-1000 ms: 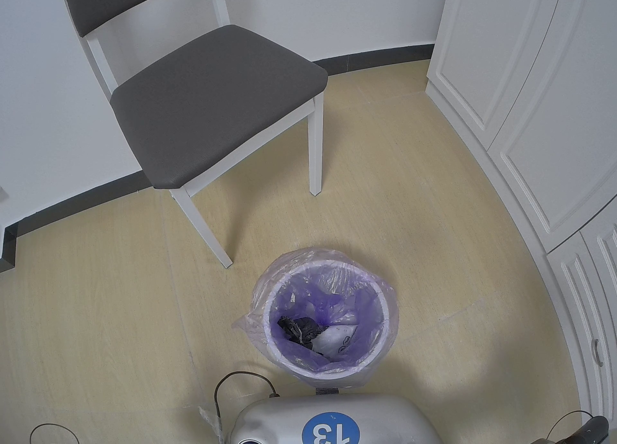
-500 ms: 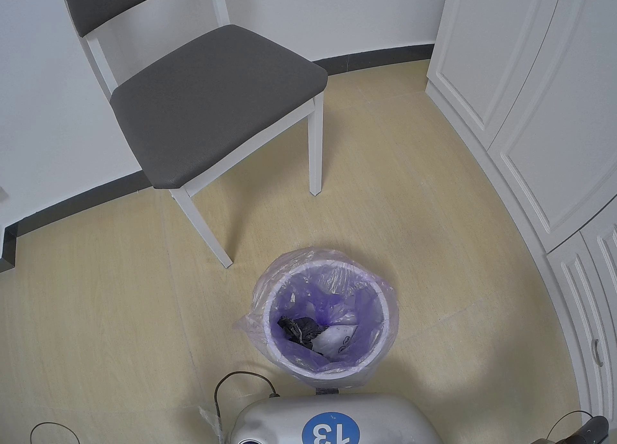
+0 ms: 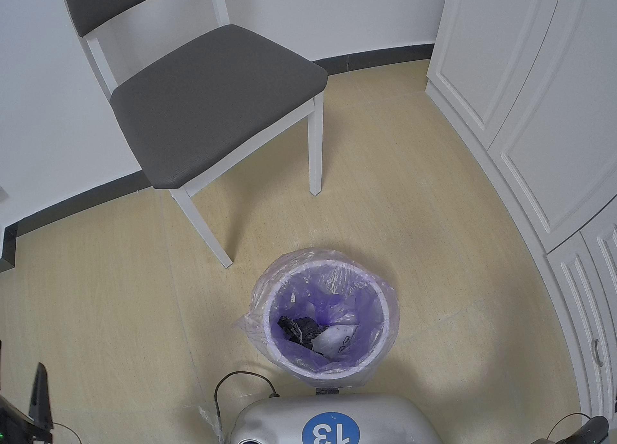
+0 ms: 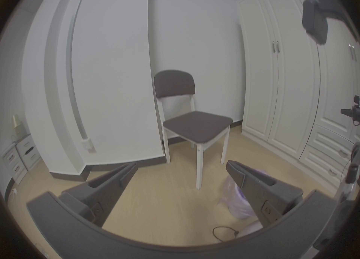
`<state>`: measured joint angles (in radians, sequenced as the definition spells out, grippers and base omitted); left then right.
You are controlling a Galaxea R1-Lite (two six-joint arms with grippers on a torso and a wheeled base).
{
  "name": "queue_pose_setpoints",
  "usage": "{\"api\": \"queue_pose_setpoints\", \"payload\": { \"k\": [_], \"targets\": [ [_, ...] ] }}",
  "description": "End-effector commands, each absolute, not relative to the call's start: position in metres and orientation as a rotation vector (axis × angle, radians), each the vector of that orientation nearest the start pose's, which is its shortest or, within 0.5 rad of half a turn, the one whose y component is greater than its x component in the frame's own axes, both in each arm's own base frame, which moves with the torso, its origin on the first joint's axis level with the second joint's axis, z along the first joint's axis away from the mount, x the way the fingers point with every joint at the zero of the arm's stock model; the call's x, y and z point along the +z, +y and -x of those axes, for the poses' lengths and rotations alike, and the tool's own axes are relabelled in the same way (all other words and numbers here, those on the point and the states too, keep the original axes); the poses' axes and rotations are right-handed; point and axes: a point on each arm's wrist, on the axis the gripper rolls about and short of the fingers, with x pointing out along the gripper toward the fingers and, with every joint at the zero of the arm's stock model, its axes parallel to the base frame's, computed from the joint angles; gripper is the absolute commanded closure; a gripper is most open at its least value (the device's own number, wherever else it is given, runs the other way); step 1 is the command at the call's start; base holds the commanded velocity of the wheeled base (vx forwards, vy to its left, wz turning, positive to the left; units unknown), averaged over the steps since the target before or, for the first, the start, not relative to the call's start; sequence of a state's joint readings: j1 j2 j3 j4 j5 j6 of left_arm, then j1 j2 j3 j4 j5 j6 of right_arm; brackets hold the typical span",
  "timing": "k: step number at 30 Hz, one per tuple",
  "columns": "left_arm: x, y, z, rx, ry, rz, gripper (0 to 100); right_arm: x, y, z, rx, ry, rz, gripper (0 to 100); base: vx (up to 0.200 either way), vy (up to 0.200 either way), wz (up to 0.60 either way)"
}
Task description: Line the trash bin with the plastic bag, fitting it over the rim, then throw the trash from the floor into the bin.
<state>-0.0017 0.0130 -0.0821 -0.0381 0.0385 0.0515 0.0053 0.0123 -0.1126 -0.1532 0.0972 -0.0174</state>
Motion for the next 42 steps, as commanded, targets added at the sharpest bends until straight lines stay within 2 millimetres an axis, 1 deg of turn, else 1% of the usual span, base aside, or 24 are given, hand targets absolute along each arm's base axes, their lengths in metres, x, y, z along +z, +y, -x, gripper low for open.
{"api": "queue_pose_setpoints", "payload": {
  "k": [1, 4, 10, 15, 22, 23, 24, 26, 27, 28, 30, 31, 34, 37, 38, 39, 42],
  "targets": [
    [0.08, 0.001, 0.023, 0.035, -0.04, 0.002, 0, 0.095, 0.002, 0.025, 0.106, -0.195, 0.065, 0, 0.0, 0.0, 0.0],
    [0.076, 0.0, 0.023, -0.006, 0.0, -0.003, 0, 0.095, 0.002, 0.025, 0.102, -0.195, 0.066, 0, 0.0, 0.0, 0.0],
    [0.076, 0.0, 0.023, -0.009, 0.001, -0.009, 0, 0.093, 0.002, 0.024, 0.088, -0.174, 0.064, 0, 0.0, 0.0, 0.0],
    [0.076, 0.0, 0.023, -0.009, 0.0, -0.008, 0, 0.084, 0.002, 0.023, 0.077, -0.081, 0.07, 0, 0.0, 0.0, 0.0],
    [0.076, 0.0, 0.023, 0.002, 0.0, 0.006, 0, 0.083, 0.001, 0.023, 0.075, -0.075, 0.039, 0, 0.0, 0.0, 0.0],
    [0.076, 0.0, 0.023, 0.002, 0.0, -0.002, 0, 0.083, 0.001, 0.023, 0.071, -0.073, -0.018, 0, 0.0, 0.0, 0.0],
    [0.076, 0.0, 0.023, 0.002, 0.0, -0.005, 0, 0.083, 0.001, 0.023, 0.064, -0.073, -0.032, 0, 0.0, 0.0, 0.0],
    [0.076, 0.0, 0.023, 0.002, 0.0, 0.0, 0, 0.083, -0.002, 0.023, -0.067, -0.064, -0.073, 0, 0.0, 0.0, 0.0],
    [0.076, 0.0, 0.023, 0.002, 0.0, 0.0, 0, 0.083, -0.003, 0.023, -0.098, -0.062, -0.072, 0, 0.0, 0.0, 0.0],
    [0.076, 0.0, 0.023, 0.002, 0.0, 0.003, 0, 0.083, -0.004, 0.024, -0.149, -0.051, -0.05, 0, 0.0, 0.0, 0.0],
    [0.076, 0.0, 0.023, 0.002, 0.0, 0.005, 0, 0.083, -0.004, 0.024, -0.171, -0.048, -0.027, 0, 0.0, 0.0, 0.0],
    [0.076, 0.0, 0.023, 0.002, 0.0, 0.006, 0, 0.083, -0.005, 0.024, -0.196, -0.047, 0.031, 0, 0.0, 0.0, 0.0],
    [0.076, 0.0, 0.023, 0.0, 0.0, 0.002, 0, 0.083, -0.004, 0.024, -0.176, -0.05, 0.048, 0, 0.0, 0.0, 0.0],
    [0.076, 0.0, 0.023, 0.002, 0.0, 0.0, 0, 0.083, -0.001, 0.024, -0.026, -0.055, 0.051, 0, 0.0, 0.0, 0.0],
    [0.076, 0.0, 0.023, 0.002, 0.0, 0.0, 0, 0.083, -0.001, 0.024, -0.026, -0.055, 0.051, 0, 0.0, 0.0, 0.0],
    [0.076, 0.0, 0.023, -0.008, -0.002, -0.006, 0, 0.076, 0.0, 0.023, 0.017, -0.003, 0.031, 0, 0.0, 0.0, 0.0],
    [0.076, 0.0, 0.023, -0.008, -0.002, -0.005, 0, 0.076, 0.0, 0.023, 0.023, 0.007, 0.025, 0, 0.0, 0.0, 0.0]
  ]
}}
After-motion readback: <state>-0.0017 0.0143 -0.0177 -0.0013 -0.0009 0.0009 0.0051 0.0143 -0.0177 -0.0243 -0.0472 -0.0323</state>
